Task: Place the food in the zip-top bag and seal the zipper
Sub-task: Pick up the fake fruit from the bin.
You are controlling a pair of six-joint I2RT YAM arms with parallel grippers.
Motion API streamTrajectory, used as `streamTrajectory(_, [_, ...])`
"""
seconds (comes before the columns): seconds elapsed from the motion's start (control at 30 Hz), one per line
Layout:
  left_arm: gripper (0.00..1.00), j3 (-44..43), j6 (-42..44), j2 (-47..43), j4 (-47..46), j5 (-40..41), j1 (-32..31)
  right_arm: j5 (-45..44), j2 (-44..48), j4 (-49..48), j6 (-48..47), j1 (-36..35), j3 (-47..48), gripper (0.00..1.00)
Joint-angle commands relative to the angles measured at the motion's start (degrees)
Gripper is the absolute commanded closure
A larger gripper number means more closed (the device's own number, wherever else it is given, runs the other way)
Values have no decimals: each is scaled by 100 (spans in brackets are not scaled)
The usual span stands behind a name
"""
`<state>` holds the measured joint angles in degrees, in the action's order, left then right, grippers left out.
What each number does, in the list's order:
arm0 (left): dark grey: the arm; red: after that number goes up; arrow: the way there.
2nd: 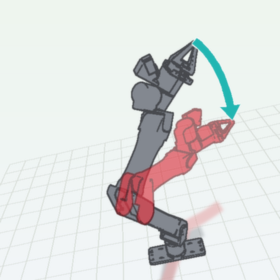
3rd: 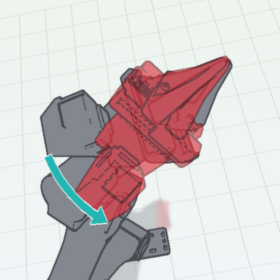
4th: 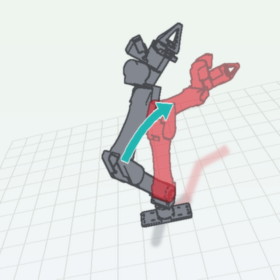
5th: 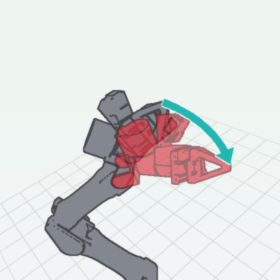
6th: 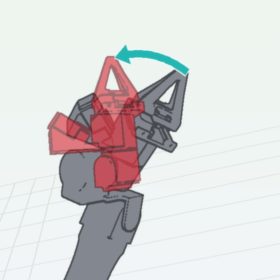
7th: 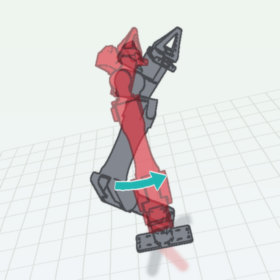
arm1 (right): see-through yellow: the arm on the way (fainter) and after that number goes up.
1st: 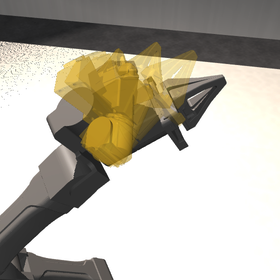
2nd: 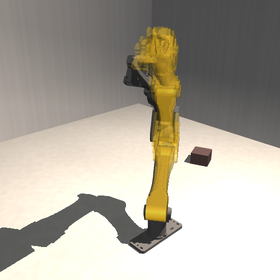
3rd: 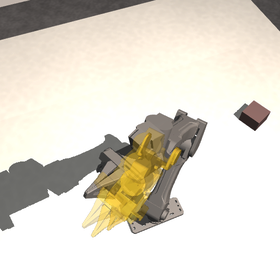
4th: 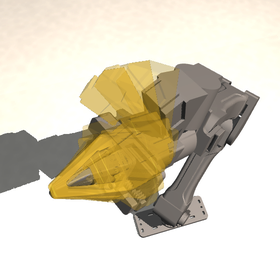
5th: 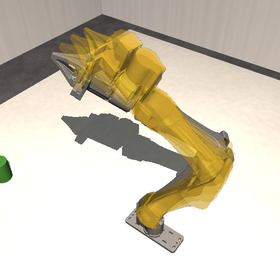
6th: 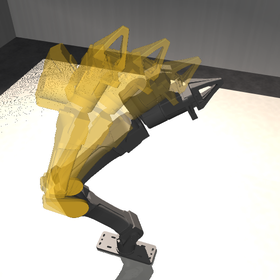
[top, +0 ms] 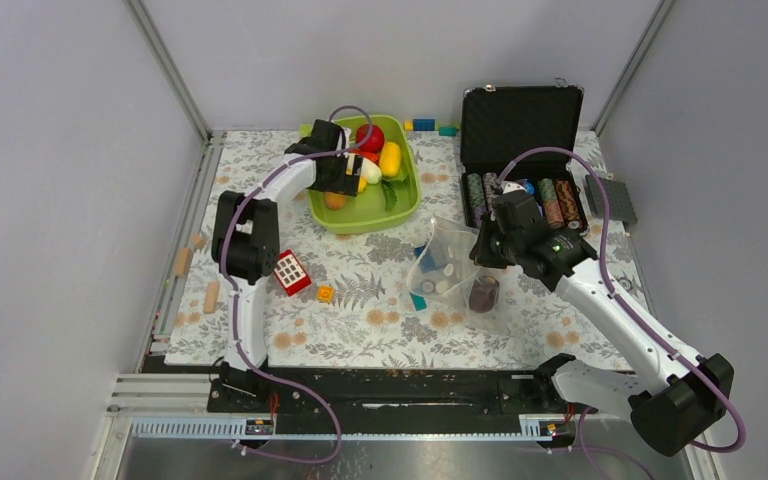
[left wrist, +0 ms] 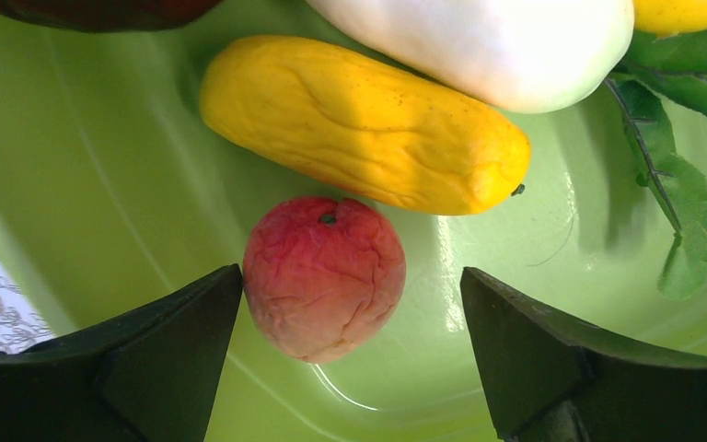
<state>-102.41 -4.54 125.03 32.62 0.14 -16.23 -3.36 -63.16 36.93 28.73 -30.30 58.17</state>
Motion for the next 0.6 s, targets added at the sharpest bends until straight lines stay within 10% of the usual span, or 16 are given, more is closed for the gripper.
streamTrajectory(0.0, [17,-243,-151,193,349,-209,36,-40,70,-68,-78,42,-65,100])
streamTrajectory(0.57, [78,187,-694,-801,21,-854,19,-123,129,-71,-78,47,-89,100])
